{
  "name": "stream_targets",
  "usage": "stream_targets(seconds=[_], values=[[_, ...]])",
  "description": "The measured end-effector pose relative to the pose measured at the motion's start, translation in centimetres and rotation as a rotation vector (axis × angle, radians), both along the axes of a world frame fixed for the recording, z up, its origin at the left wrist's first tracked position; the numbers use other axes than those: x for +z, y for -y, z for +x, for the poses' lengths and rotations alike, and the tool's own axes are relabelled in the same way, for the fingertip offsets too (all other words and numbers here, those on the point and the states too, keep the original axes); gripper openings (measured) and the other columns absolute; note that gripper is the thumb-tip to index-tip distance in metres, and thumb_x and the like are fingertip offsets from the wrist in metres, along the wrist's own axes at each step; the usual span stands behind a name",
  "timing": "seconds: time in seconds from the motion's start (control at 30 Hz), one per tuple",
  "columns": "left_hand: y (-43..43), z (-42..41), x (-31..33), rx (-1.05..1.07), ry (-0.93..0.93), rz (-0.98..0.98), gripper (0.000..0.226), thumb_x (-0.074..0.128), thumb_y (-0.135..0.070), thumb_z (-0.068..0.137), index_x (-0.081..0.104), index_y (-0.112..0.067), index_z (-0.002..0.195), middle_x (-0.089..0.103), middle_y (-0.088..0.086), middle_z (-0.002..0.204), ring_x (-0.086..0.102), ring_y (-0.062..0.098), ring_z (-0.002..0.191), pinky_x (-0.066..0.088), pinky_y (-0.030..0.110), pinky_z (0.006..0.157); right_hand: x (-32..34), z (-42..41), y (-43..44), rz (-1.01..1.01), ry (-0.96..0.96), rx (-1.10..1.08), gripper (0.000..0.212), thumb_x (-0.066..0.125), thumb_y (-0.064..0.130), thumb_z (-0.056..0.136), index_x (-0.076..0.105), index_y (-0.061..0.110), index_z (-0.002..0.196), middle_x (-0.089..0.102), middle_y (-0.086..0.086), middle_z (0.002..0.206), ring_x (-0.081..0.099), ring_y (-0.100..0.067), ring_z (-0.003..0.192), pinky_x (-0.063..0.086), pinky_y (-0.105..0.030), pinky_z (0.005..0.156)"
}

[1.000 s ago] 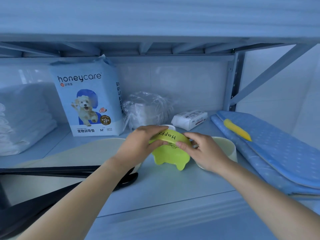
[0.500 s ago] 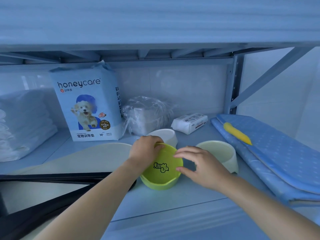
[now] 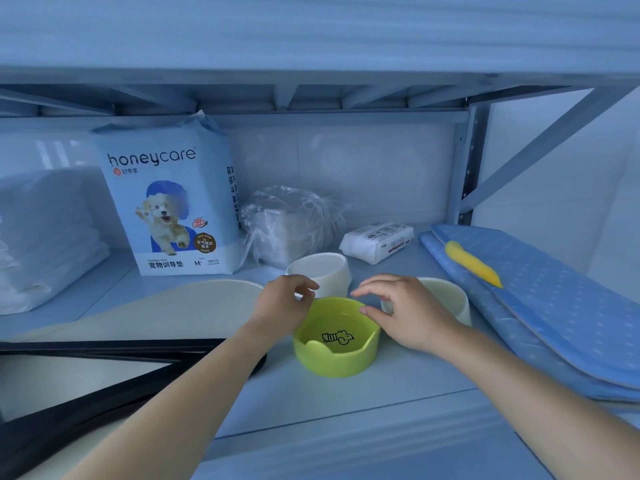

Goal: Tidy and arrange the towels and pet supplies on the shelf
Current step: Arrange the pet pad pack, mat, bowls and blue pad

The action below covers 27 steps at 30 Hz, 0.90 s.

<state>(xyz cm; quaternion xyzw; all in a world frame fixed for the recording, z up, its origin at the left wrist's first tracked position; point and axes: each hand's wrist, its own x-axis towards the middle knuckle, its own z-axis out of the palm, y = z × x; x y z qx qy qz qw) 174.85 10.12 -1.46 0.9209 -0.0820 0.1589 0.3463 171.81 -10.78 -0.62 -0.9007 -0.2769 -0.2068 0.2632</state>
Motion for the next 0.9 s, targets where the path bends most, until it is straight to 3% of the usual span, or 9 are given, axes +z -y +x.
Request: stream_targets(seconds=[0.1,0.27,0.37,0.47,0.63,0.77,0.83,0.9], values=[[-1.5,-1.1,1.5,-0.020,0.042,0.050,0.019,0.053,-0.020,0.090,0.068,-0.028,0.099,0.064,-0.015,0.097,0.058,0.006,0.090,0.042,0.020,0.078,0.9,0.2,-1.8,0.031,0.009,0.030,0.022,0.068,0.022,0.084,0.069,0.022,0.106,0.066,0.010,0.107,0.057,-0.002,0.093,0.046,-0.021,0.086],[-7.1,-4.3,3.8,0.060,0.079,0.190,0.019,0.054,-0.021,0.088,0.066,-0.032,0.096,0.060,-0.022,0.087,0.061,0.007,0.082,0.049,0.026,0.080,2.2,0.4,-7.3,0.029,0.023,0.156,0.022,0.066,0.023,0.085,0.069,0.023,0.107,0.066,0.009,0.109,0.055,-0.001,0.097,0.043,-0.015,0.085],[-11.0,-6.6,4.3,0.140,0.049,0.233,0.017,0.054,-0.024,0.089,0.065,-0.033,0.098,0.058,-0.024,0.086,0.059,0.003,0.081,0.046,0.021,0.074,2.5,0.2,-11.4,0.001,0.004,0.241,0.022,0.067,0.024,0.084,0.069,0.022,0.106,0.067,0.006,0.107,0.057,-0.008,0.097,0.044,-0.020,0.086],[-14.6,-8.9,4.4,0.206,0.014,0.267,0.014,0.054,-0.026,0.089,0.065,-0.034,0.096,0.058,-0.024,0.085,0.060,0.004,0.080,0.046,0.021,0.073,2.2,-0.7,-15.4,-0.037,-0.035,0.319,0.023,0.066,0.026,0.085,0.068,0.025,0.107,0.066,0.010,0.106,0.054,-0.003,0.092,0.045,-0.021,0.087],[-20.2,-12.2,4.2,0.241,-0.049,0.281,0.014,0.055,-0.029,0.088,0.065,-0.038,0.093,0.062,-0.025,0.089,0.062,0.002,0.081,0.050,0.026,0.080,1.5,-3.3,-21.4,-0.128,-0.074,0.440,0.023,0.065,0.028,0.086,0.069,0.022,0.107,0.067,0.008,0.106,0.055,-0.004,0.092,0.044,-0.022,0.087],[-25.0,-14.7,3.4,0.184,-0.133,0.381,0.023,0.051,-0.021,0.089,0.067,-0.037,0.095,0.067,-0.019,0.094,0.062,0.003,0.087,0.049,0.026,0.085,1.1,-5.3,-25.5,-0.225,-0.169,0.483,0.034,0.063,0.034,0.087,0.061,0.023,0.119,0.063,0.008,0.114,0.055,-0.005,0.102,0.043,-0.022,0.090],[-27.2,-15.7,3.0,0.112,-0.186,0.453,0.028,0.046,-0.016,0.093,0.067,-0.033,0.102,0.066,-0.020,0.101,0.059,0.001,0.095,0.046,0.022,0.089,0.8,-6.0,-27.0,-0.274,-0.220,0.469,0.043,0.061,0.041,0.087,0.055,0.025,0.127,0.059,0.011,0.122,0.053,-0.003,0.107,0.042,-0.022,0.093],[-28.9,-16.6,2.7,0.073,-0.225,0.484,0.032,0.042,-0.013,0.095,0.066,-0.030,0.106,0.062,-0.021,0.103,0.054,-0.002,0.097,0.039,0.009,0.085,0.7,-6.4,-28.0,-0.295,-0.259,0.451,0.047,0.059,0.046,0.087,0.051,0.027,0.130,0.056,0.014,0.126,0.052,-0.001,0.108,0.042,-0.024,0.096]])
